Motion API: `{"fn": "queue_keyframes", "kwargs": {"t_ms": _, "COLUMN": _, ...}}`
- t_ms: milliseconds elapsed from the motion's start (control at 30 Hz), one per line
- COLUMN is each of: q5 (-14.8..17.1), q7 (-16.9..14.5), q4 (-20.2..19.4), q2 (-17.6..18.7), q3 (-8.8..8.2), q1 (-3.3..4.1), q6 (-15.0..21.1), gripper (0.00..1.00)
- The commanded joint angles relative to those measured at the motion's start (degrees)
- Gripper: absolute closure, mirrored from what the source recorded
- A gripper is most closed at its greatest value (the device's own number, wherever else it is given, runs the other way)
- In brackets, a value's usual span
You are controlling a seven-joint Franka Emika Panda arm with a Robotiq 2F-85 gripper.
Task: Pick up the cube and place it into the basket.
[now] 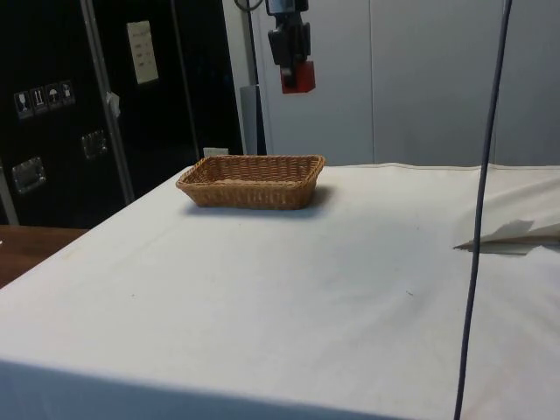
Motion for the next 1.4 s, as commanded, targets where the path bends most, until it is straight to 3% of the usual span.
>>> {"fn": "queue_keyframes", "kwargs": {"t_ms": 0, "q5": 0.5, "q7": 0.1, "q4": 0.9, "q2": 0.6, "q3": 0.17, "q1": 0.06, "q6": -0.5, "gripper": 1.00}}
{"fn": "queue_keyframes", "kwargs": {"t_ms": 967, "q5": 3.6, "q7": -0.1, "q4": 10.3, "q2": 9.2, "q3": 0.86, "q1": 0.00, "q6": 0.0, "gripper": 1.00}}
{"fn": "queue_keyframes", "kwargs": {"t_ms": 1133, "q5": 5.0, "q7": -0.3, "q4": 13.3, "q2": 11.9, "q3": 1.03, "q1": -0.29, "q6": -0.6, "gripper": 1.00}}
{"fn": "queue_keyframes", "kwargs": {"t_ms": 1233, "q5": 4.9, "q7": -0.1, "q4": 13.5, "q2": 12.3, "q3": 0.80, "q1": -0.06, "q6": 0.0, "gripper": 1.00}}
{"fn": "queue_keyframes", "kwargs": {"t_ms": 1367, "q5": 6.2, "q7": -0.4, "q4": 16.1, "q2": 14.5, "q3": 1.03, "q1": -0.40, "q6": -0.6, "gripper": 1.00}}
